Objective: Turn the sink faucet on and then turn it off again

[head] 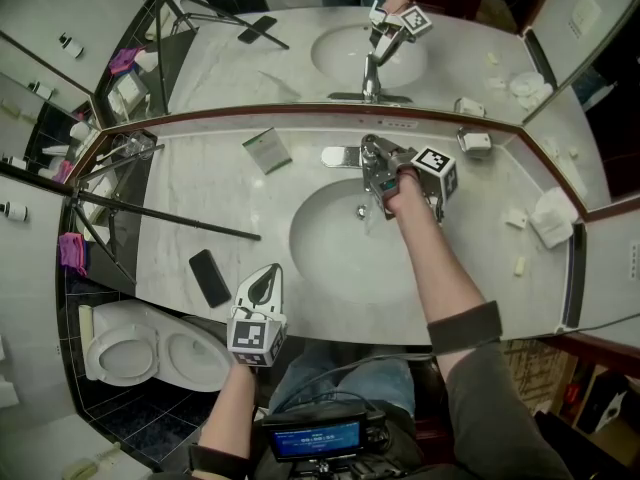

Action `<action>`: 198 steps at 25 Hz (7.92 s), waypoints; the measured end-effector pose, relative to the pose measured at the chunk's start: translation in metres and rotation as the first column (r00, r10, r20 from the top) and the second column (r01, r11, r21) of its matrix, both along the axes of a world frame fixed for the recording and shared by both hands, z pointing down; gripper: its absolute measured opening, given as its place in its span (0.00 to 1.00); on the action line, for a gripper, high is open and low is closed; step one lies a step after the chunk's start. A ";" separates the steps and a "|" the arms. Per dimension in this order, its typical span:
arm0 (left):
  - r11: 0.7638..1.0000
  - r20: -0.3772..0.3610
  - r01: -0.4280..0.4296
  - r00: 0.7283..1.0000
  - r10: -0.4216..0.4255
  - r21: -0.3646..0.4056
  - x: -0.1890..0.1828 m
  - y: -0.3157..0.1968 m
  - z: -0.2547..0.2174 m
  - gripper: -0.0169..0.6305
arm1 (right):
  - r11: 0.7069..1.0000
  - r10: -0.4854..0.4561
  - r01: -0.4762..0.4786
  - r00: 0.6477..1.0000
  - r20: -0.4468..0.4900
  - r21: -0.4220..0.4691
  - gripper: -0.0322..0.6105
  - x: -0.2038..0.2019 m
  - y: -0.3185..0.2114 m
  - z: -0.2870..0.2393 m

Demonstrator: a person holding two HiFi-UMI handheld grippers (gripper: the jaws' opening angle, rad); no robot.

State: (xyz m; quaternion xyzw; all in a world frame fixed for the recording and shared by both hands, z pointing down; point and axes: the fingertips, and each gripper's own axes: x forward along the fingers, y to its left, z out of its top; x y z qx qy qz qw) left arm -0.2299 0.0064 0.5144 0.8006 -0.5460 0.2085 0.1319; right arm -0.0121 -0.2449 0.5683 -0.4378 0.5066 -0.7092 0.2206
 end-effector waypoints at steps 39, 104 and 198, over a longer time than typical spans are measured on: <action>0.999 -0.046 -0.024 0.999 0.025 0.032 0.021 0.006 -0.039 0.03 | 0.755 -0.053 0.596 0.469 -0.881 0.272 0.05 0.132 0.130 -0.144; 0.894 0.273 -0.448 0.861 0.428 0.010 0.110 -0.145 0.018 0.35 | 0.907 -0.245 0.414 0.362 -0.900 -0.080 0.05 0.247 0.310 0.044; 0.550 0.795 -0.821 0.432 0.427 0.150 0.186 -0.176 0.047 0.08 | 0.969 -0.089 0.247 0.464 -0.881 0.032 0.05 0.244 0.318 0.036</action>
